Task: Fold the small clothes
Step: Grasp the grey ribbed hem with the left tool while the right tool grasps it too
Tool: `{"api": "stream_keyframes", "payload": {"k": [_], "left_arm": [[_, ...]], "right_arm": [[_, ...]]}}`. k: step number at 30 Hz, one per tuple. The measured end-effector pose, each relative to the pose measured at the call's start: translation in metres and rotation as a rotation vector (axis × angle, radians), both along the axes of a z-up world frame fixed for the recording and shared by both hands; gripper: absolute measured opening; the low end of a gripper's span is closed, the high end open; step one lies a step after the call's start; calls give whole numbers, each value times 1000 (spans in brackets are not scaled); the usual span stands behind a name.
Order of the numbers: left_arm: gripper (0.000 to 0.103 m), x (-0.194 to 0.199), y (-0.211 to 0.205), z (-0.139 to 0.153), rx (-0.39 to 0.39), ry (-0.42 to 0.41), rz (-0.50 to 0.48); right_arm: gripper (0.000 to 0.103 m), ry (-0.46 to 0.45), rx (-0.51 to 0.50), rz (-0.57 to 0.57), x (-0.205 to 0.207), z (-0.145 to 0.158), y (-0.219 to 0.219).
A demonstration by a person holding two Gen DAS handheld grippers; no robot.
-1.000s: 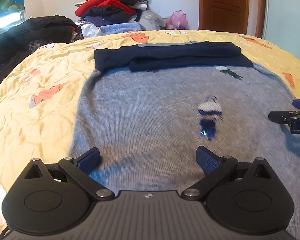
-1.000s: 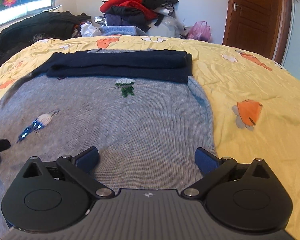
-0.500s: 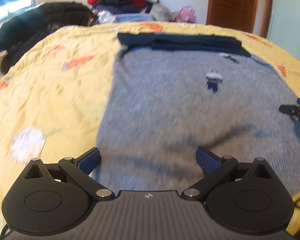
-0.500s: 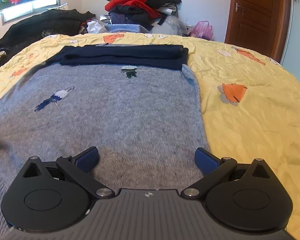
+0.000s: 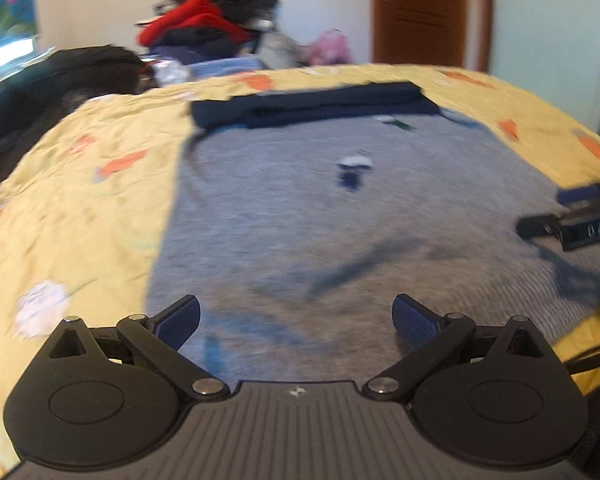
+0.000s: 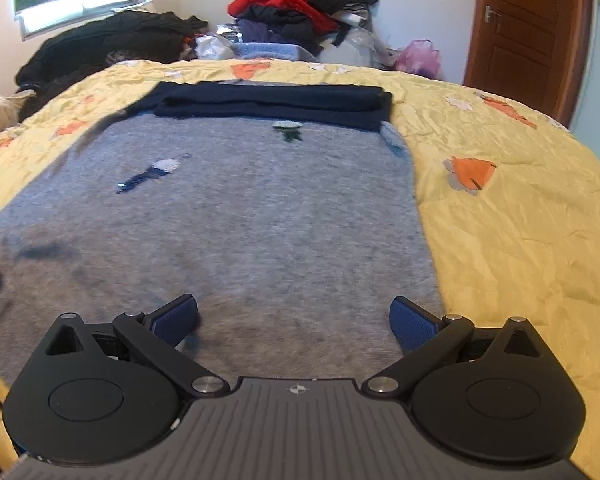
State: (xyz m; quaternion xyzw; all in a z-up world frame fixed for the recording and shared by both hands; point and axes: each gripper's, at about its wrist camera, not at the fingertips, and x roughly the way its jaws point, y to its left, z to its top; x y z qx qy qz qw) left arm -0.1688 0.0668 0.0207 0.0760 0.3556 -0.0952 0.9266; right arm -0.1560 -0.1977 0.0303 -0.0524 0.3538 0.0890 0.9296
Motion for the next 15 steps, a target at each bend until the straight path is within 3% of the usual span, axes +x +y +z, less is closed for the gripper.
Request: {"api": "stream_keyframes", "payload": {"k": [2, 4, 9, 12, 15], "left_arm": [[103, 5, -5, -10, 25, 65, -40], [103, 3, 7, -12, -26, 82, -45], [103, -13, 37, 3, 10, 64, 52], [103, -19, 65, 5, -81, 122, 144], [103, -22, 94, -1, -248, 182, 228]], "right_arm": [[103, 6, -6, 34, -3, 0, 4], [103, 47, -44, 80, -6, -7, 8], [102, 71, 8, 94, -19, 4, -11], [100, 101, 112, 36, -29, 14, -41], [88, 181, 236, -19, -40, 20, -78]]}}
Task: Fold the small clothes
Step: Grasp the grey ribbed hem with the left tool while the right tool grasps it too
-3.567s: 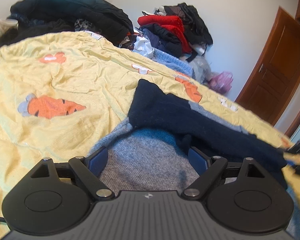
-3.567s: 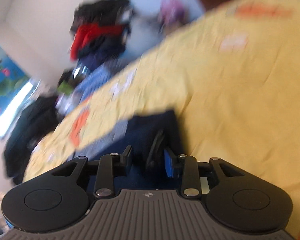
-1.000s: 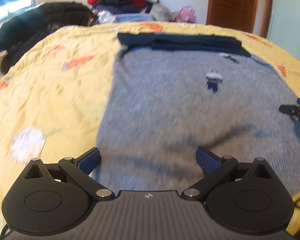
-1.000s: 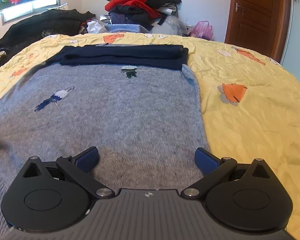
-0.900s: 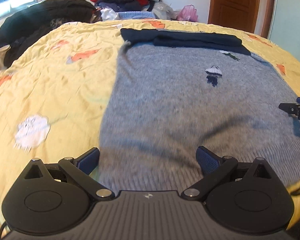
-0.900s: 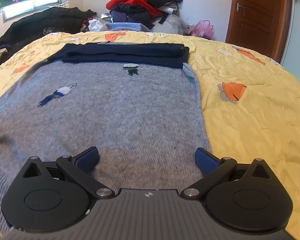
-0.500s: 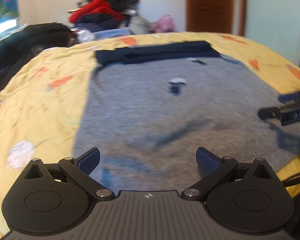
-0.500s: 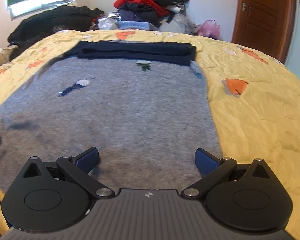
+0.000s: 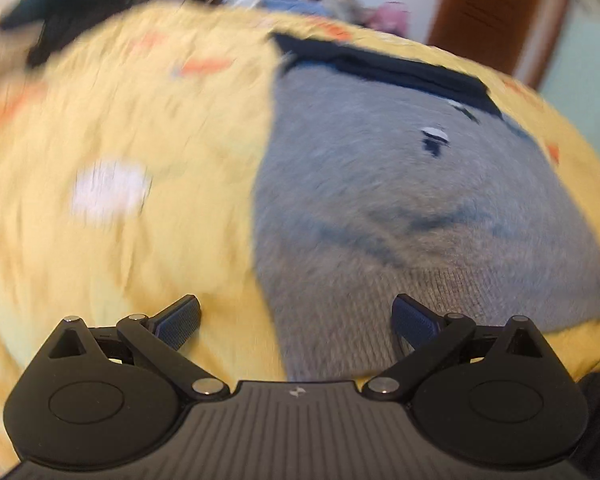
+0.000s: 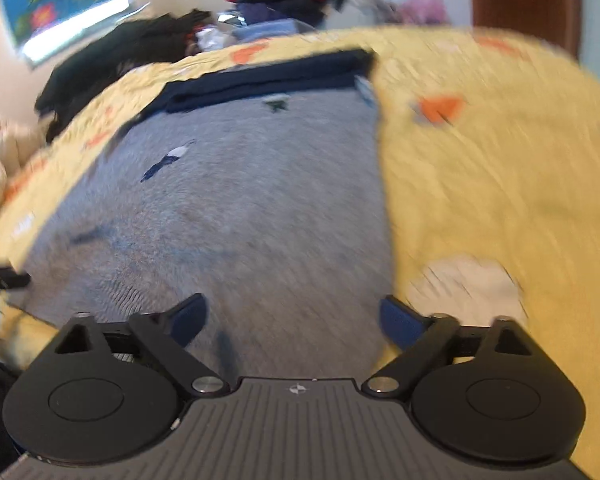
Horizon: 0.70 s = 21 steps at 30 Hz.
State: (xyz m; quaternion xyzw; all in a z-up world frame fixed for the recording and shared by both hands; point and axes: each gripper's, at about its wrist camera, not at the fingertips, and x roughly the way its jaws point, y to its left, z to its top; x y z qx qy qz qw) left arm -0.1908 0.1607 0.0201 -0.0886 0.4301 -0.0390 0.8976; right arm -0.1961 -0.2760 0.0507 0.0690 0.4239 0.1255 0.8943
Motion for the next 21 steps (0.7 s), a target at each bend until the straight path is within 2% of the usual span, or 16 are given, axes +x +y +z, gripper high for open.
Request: {"api": "stream_keyframes", "payload": {"k": [2, 6, 7, 9, 10, 12, 13, 14, 15, 16, 17, 19, 21], "left_arm": [[103, -2, 13, 0, -119, -4, 29], [102, 10, 35, -7, -483, 42, 19], [102, 14, 39, -11, -552, 61, 15], [102, 18, 44, -16, -625, 72, 36], [102, 20, 47, -18, -647, 82, 43], [88, 22, 52, -20, -660, 98, 60], [66, 23, 54, -21, -649, 114, 71], [46, 21, 57, -22, -634, 128, 83], [40, 23, 62, -24, -629, 142, 96], [31, 23, 66, -26, -635, 155, 108], [20, 23, 68, -27, -631, 166, 118], [5, 22, 68, -27, -565, 182, 124], [5, 22, 63, -20, -510, 171, 97]], "right_arm": [[88, 75, 73, -42, -4, 1, -23], [88, 194, 287, -59, -9, -2, -52], [88, 226, 359, -65, -7, -5, -57], [87, 280, 501, -55, -2, -16, -60], [86, 291, 560, -51, -1, -22, -60], [81, 289, 619, -57, 2, -29, -60], [65, 296, 624, -70, 4, -31, -61], [36, 316, 613, -82, 5, -34, -61], [21, 341, 583, -89, 7, -38, -61], [15, 346, 566, -84, 7, -41, -61], [15, 341, 576, -78, 7, -42, -62], [16, 332, 555, -66, 7, -39, -60], [16, 307, 491, -41, 9, -30, -57]]}}
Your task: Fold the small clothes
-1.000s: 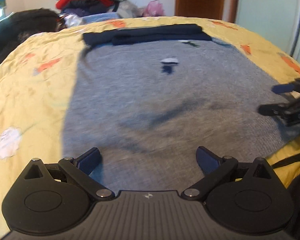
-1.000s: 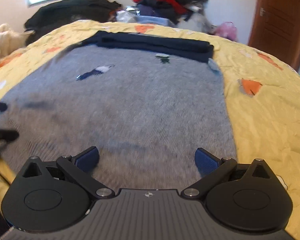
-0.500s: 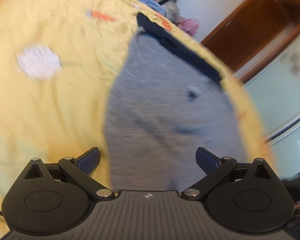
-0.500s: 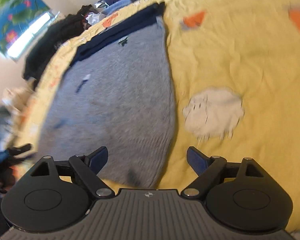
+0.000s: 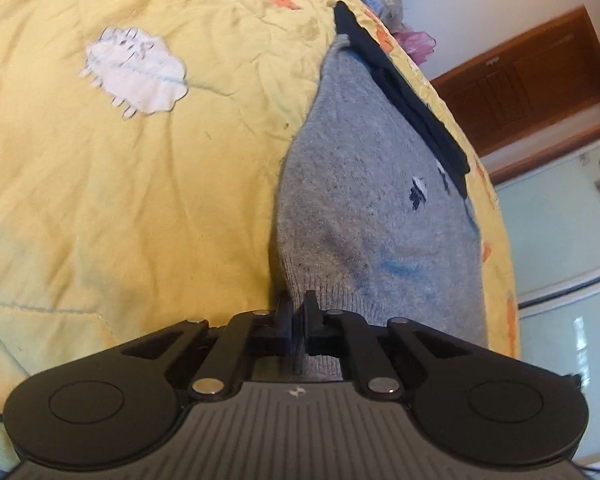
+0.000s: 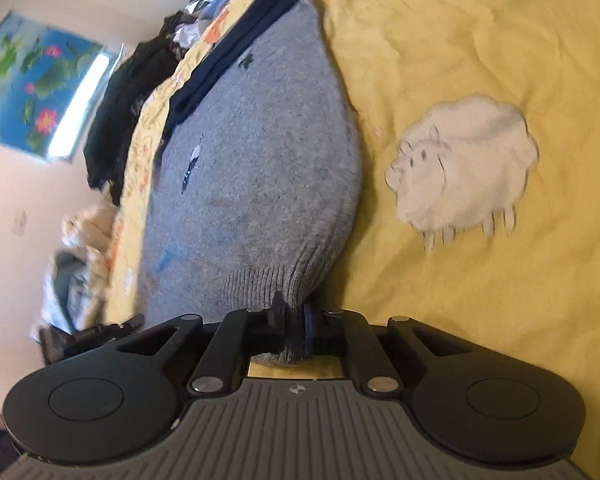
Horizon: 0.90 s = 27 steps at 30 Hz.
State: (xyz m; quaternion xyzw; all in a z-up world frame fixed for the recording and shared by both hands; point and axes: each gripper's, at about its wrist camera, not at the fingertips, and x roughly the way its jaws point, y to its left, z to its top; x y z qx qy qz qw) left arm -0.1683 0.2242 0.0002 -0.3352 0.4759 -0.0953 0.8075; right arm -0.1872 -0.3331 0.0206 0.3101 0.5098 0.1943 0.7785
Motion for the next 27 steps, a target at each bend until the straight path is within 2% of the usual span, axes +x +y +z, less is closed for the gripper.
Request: {"api": "stream_keyframes", "payload": {"k": [3, 5, 8, 10, 12, 13, 14, 15, 16, 18, 20, 21, 22, 23, 25, 27], "left_arm": [[4, -6, -2, 27, 73, -91, -46], [4, -6, 0, 39, 139, -111, -76], [4, 0, 4, 18, 200, -4, -103], [5, -2, 5, 13, 185, -2, -110], [6, -3, 4, 20, 191, 0, -134], [7, -4, 5, 25, 211, -10, -141], [9, -4, 6, 32, 235, -14, -152], [12, -3, 7, 38, 256, -7, -161], [22, -1, 7, 47, 282, -8, -163], [41, 6, 2, 71, 367, -105, -135], [85, 19, -16, 94, 456, -253, -68], [88, 26, -28, 100, 478, -338, -29], [88, 36, -43, 102, 486, -402, -4], [88, 51, -61, 99, 487, -430, 11], [88, 86, -100, 82, 487, -424, 7], [87, 117, -142, 60, 530, -419, -51]], "right_arm": [[16, -65, -32, 5, 0, 25, -11], [15, -83, -103, 7, 0, 37, -20], [15, -18, -168, 29, 3, 25, -27], [14, -8, -166, 56, 3, 15, -21], [21, -8, -153, 58, 1, 15, -14], [29, -8, -150, 46, 1, 17, -14], [44, -9, -156, 36, 1, 21, -15], [51, -21, -169, 18, 0, 27, -17], [62, -53, -195, -14, 1, 36, -18], [62, -147, -275, -68, 5, 57, -15], [67, -235, -309, -87, 22, 71, -3], [70, -277, -315, -95, 33, 73, 8], [77, -308, -317, -97, 48, 72, 20], [79, -332, -326, -92, 64, 69, 35], [79, -380, -340, -60, 99, 58, 69], [78, -407, -389, -39, 134, 45, 101]]}}
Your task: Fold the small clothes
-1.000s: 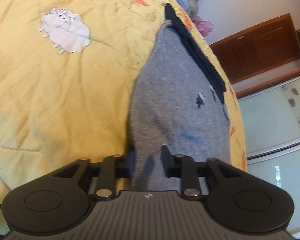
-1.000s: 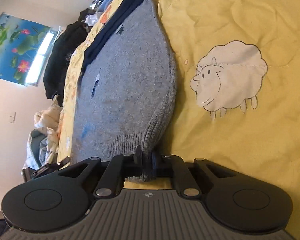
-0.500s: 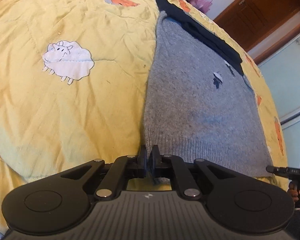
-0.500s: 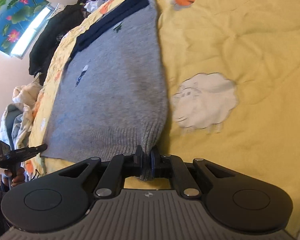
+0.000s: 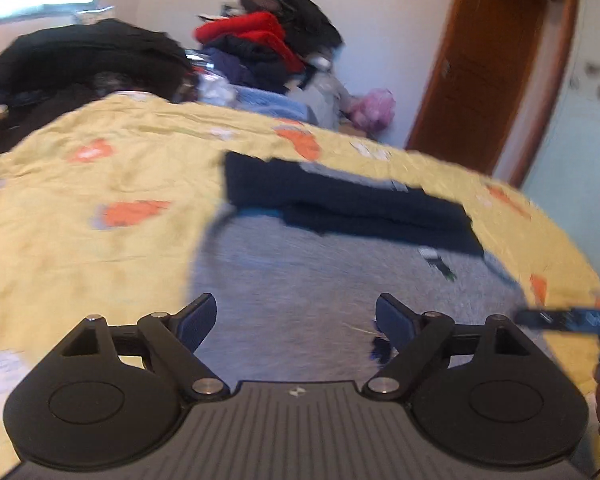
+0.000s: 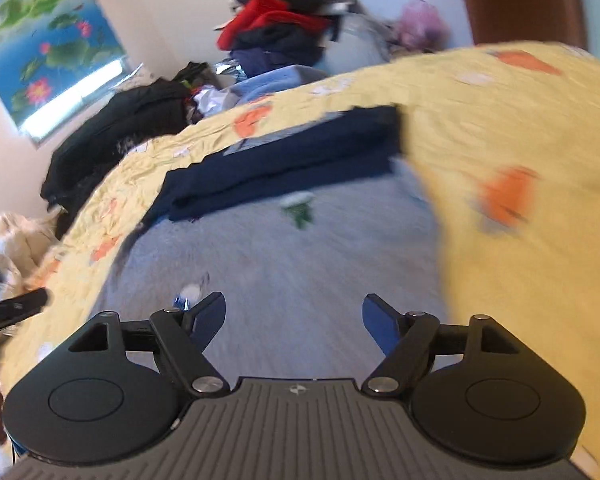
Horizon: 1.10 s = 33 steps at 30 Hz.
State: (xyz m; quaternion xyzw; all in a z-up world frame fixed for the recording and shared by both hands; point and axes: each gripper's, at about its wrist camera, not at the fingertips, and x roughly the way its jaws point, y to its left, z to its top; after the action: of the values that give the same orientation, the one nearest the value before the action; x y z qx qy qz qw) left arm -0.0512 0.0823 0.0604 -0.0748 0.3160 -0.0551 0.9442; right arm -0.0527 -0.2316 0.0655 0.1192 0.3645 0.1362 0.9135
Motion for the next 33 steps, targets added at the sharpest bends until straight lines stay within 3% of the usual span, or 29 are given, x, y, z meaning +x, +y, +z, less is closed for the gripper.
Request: {"api": "stream_keyframes", "payload": {"k": [3, 5, 6, 7, 10, 19, 33], "left_arm": [[87, 28, -48, -33, 160, 59, -25], [88, 33, -60, -52, 189, 130, -54], [89, 31, -62, -57, 204, 125, -50], [90, 21, -62, -61, 218, 99, -51], [91, 6, -56, -62, 203, 82, -54], [93, -9, -53, -60, 202, 93, -66], [94, -25, -51, -59, 201, 103, -63]], "right_arm": [[78, -18, -156, -12, 43, -17, 43], [81, 11, -265, -35, 60, -33, 61], [82, -25, -322, -34, 58, -38, 68], [91, -33, -365, -25, 55, -43, 74], [102, -52, -357, -31, 29, -50, 71], [103, -76, -362, -1, -52, -48, 50], [103, -90, -354, 9, -65, -49, 47]]}}
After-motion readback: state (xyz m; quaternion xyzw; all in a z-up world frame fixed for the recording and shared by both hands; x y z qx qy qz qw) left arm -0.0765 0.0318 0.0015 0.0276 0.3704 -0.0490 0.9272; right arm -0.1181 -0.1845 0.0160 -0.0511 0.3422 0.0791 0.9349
